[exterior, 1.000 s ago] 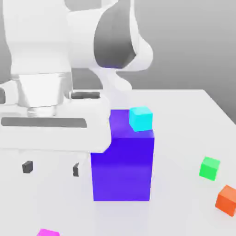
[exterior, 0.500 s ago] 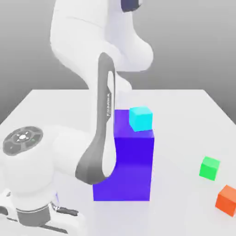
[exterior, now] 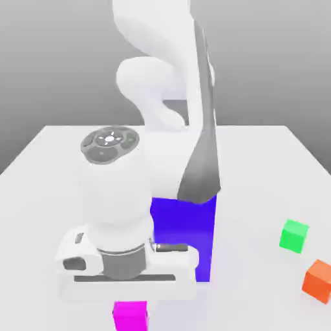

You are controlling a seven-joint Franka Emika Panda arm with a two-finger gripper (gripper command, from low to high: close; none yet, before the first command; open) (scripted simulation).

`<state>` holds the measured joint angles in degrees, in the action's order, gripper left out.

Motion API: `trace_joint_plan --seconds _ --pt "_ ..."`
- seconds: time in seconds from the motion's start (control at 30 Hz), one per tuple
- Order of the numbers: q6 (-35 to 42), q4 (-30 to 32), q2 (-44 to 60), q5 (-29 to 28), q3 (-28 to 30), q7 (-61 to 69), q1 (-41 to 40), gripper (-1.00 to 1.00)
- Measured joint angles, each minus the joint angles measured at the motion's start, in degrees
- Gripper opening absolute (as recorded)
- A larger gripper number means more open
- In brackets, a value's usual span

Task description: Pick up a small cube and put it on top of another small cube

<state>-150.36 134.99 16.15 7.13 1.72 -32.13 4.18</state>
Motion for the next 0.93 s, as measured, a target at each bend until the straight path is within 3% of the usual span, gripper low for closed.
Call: trace_joint_plan --seconds 0.2,0.37,0.4,0.5,0.53,0.77,0.93 --pt "-1.5 10.9 -9.6 -2.1 -10.2 4.1 9.6 -1.0" --pt "-4.5 19.6 -15.7 -6.0 -19.8 6.4 29.7 -1.0" --pt "-6.3 20.1 -14.5 -7.8 -19.0 5.6 33.6 -1.0" --pt "-11.8 20.3 -9.0 -12.7 -15.4 2.5 30.9 -1.0" --pt "-13.1 20.3 -7.7 -13.9 -14.7 1.6 31.2 1.0" --pt "-13.2 20.3 -7.7 -13.9 -14.5 1.6 31.2 1.0" --pt "-4.9 20.8 -16.7 -7.1 -15.7 6.6 31.7 1.0"
